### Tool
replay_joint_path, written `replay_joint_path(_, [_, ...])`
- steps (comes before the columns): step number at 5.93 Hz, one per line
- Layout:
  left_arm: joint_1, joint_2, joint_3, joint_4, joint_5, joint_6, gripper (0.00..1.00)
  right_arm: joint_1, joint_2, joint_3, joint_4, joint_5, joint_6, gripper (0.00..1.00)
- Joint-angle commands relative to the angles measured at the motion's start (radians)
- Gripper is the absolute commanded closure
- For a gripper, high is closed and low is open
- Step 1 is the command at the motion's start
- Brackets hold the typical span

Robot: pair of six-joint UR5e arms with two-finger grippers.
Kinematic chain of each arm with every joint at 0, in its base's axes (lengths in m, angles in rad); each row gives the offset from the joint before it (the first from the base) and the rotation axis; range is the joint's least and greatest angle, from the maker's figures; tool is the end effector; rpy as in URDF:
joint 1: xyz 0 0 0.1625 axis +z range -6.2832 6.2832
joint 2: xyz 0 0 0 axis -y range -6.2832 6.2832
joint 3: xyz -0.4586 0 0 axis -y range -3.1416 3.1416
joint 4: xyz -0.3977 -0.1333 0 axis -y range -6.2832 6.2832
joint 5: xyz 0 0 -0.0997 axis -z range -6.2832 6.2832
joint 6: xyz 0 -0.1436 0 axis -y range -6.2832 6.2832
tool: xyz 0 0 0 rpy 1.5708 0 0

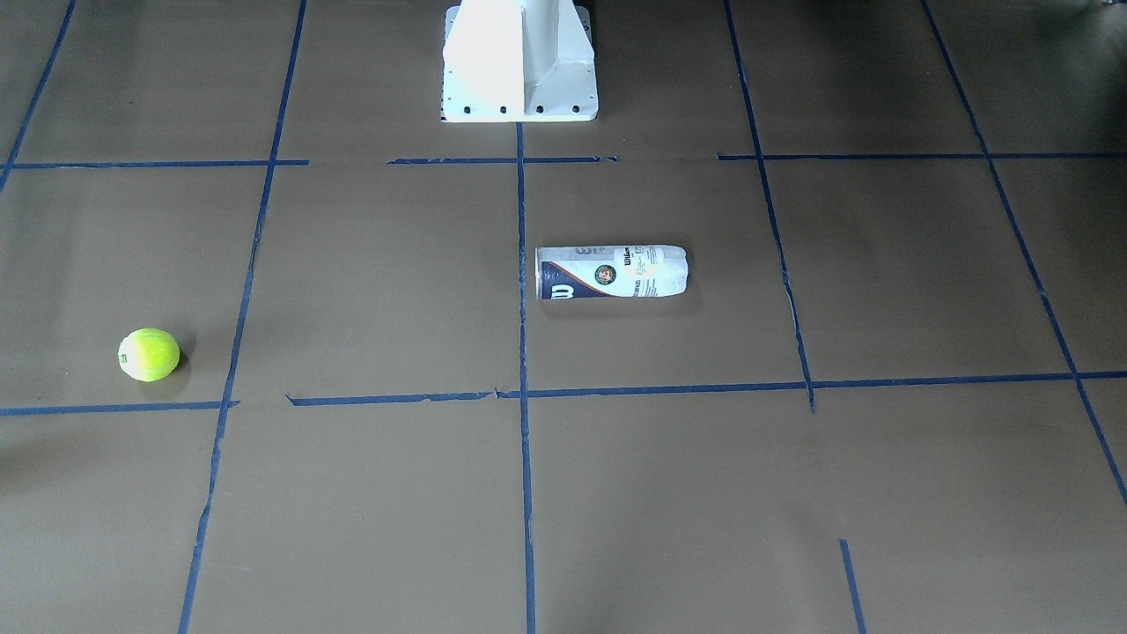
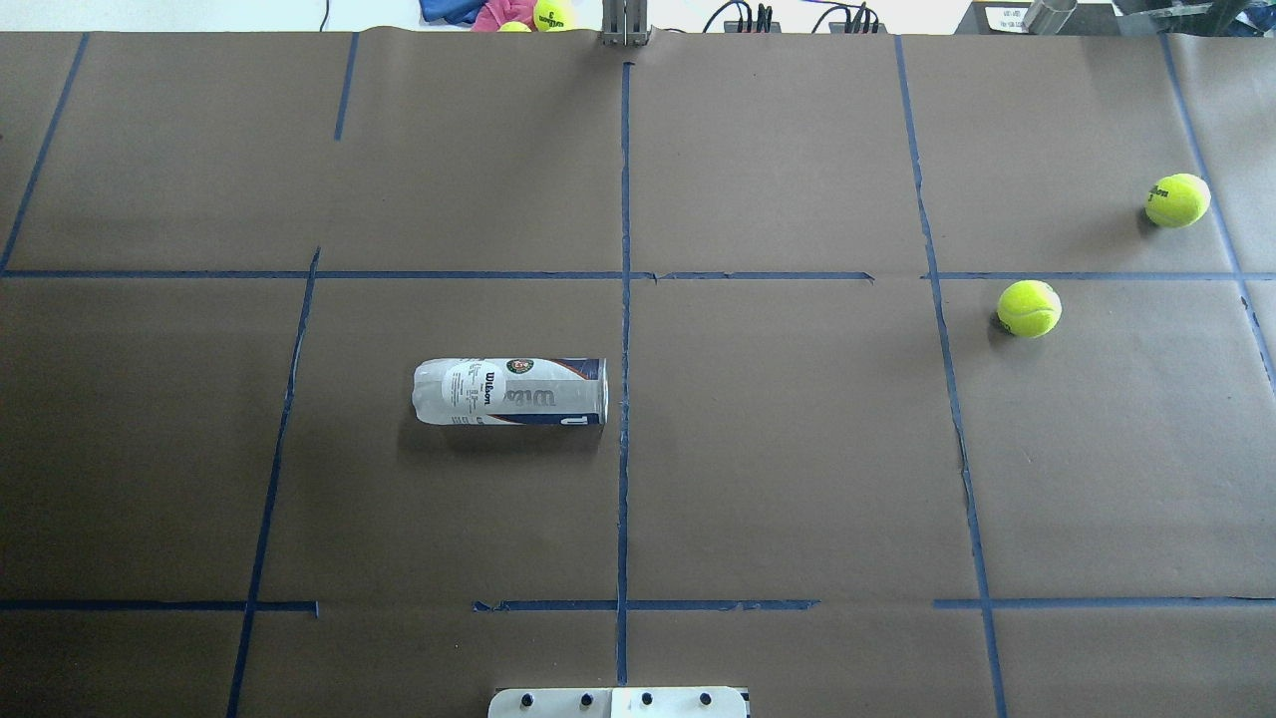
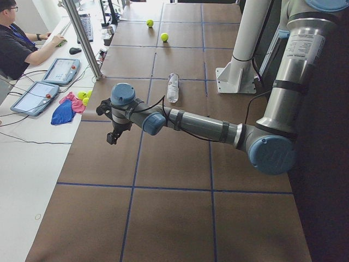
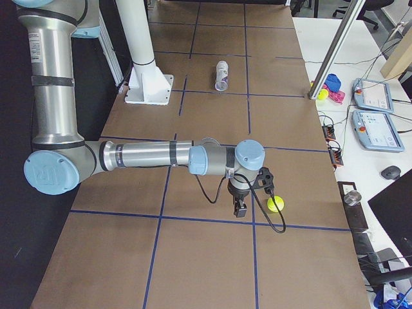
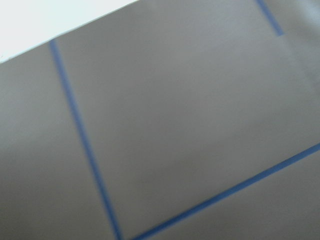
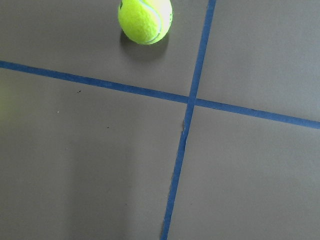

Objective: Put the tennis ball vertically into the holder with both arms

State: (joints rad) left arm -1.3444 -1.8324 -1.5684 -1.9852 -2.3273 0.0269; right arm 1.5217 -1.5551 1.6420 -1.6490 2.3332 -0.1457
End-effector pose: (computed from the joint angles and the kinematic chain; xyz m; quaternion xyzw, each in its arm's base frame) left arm 0.1112 -0.6374 0.5230 0.2709 0.3774 0.2319 0.8547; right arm 0.0093 -0.5051 0.6895 0.0220 -0.3714 -0.0919 0.9237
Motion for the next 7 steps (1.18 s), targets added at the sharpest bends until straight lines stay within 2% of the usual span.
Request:
replay_joint_path(1, [0.153, -0.139, -0.013, -0.046, 0.038, -0.005, 0.00, 0.000, 0.001, 0.001, 0.000, 0.000, 0.002, 0.00])
replay_joint_path(2, [0.269, -0.203, -0.050, -0.040, 0.160, -0.016, 0.00, 0.000, 0.001, 0.001, 0.000, 0.002, 0.002, 0.00])
replay_joint_path(3, [0.413, -0.215, -0.070, -0.040, 0.292, -0.004, 0.00, 0.000, 0.001, 0.002, 0.000, 0.002, 0.002, 0.00])
replay_joint_path(4, [0.504, -0.278, -0.071, 0.012, 0.324, -0.005, 0.00, 0.000, 0.001, 0.001, 0.000, 0.000, 0.002, 0.00])
replay_joint_path(5, [0.552, -0.380, -0.090, 0.193, 0.347, -0.005, 0.00, 0.000, 0.001, 0.001, 0.000, 0.000, 0.003, 0.00])
replay_joint_path(7, [0.757, -0.557, -0.096, 0.488, 0.600, 0.074, 0.00, -0.002, 0.001, -0.004, 0.000, 0.000, 0.003, 0.00])
